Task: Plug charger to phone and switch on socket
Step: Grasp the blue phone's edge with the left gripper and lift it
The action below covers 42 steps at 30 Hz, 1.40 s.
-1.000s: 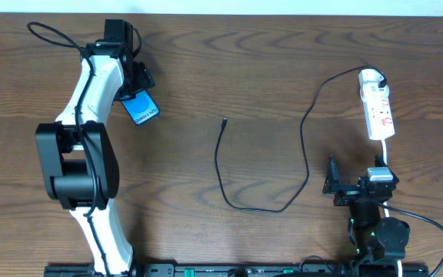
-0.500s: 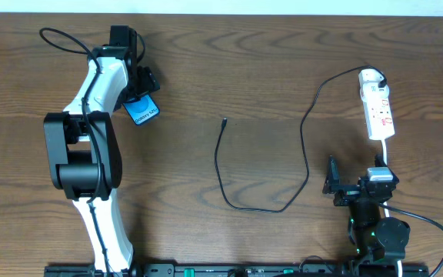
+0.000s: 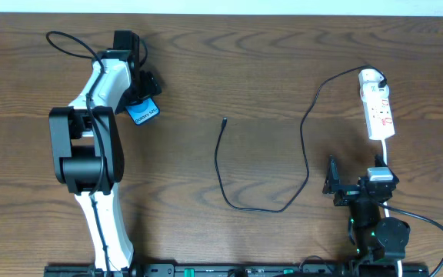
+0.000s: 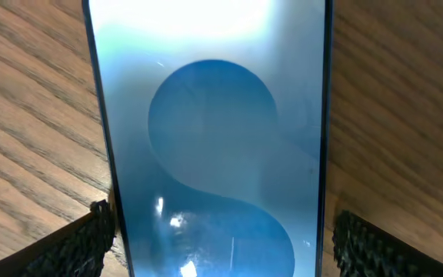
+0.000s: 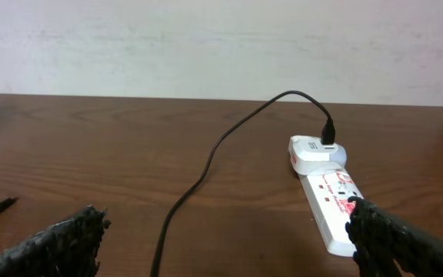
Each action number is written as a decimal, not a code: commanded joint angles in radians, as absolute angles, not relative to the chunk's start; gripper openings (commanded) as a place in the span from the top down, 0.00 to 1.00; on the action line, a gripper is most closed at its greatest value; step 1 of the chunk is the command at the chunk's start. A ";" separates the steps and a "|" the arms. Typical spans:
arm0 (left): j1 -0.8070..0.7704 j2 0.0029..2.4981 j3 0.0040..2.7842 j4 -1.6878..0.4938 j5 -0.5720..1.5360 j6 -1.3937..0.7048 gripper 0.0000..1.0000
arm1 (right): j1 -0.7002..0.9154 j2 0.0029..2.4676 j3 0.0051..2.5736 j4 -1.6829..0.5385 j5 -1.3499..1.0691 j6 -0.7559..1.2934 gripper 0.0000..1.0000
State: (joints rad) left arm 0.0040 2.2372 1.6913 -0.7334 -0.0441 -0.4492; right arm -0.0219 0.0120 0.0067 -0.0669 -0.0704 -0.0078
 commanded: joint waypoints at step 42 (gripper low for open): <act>0.022 2.291 1.672 -0.743 -0.017 -0.495 0.24 | -0.007 0.006 0.006 -0.072 -0.066 0.003 0.01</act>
State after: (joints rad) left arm 0.0189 2.2459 1.6821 -0.7071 -0.0528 -0.4915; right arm -0.0219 0.0120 0.0067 -0.0669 -0.0700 -0.0078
